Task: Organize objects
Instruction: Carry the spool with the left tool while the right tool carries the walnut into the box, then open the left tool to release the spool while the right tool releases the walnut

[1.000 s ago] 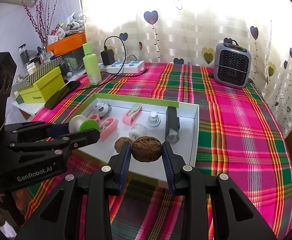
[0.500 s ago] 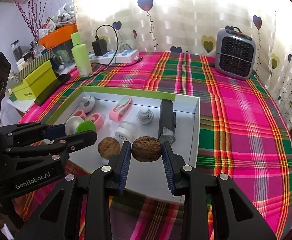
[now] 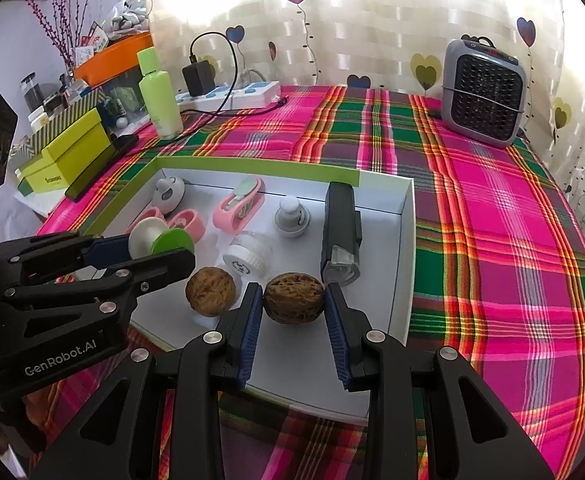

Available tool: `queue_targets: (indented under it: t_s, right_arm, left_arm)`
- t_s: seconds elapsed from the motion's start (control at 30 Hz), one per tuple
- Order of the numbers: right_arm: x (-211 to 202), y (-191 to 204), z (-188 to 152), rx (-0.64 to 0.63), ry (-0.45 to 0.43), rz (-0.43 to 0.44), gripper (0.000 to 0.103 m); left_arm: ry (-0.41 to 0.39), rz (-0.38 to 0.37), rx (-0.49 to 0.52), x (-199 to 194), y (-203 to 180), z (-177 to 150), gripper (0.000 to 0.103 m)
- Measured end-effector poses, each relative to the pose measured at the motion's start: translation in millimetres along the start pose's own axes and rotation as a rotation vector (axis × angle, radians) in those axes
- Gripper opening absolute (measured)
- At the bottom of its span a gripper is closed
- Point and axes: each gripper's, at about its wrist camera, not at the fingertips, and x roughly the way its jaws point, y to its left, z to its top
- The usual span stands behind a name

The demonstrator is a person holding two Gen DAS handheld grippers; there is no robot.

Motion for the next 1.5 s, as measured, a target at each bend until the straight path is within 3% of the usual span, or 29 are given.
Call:
queue_targets:
  t_s: [1.5]
  right_arm:
    - [2.6, 4.9, 1.4, -0.043, 0.001, -0.038, 0.033]
  left_arm:
    - [0.029, 0.024, 0.008, 2.7, -1.1, -7.6, 0.031]
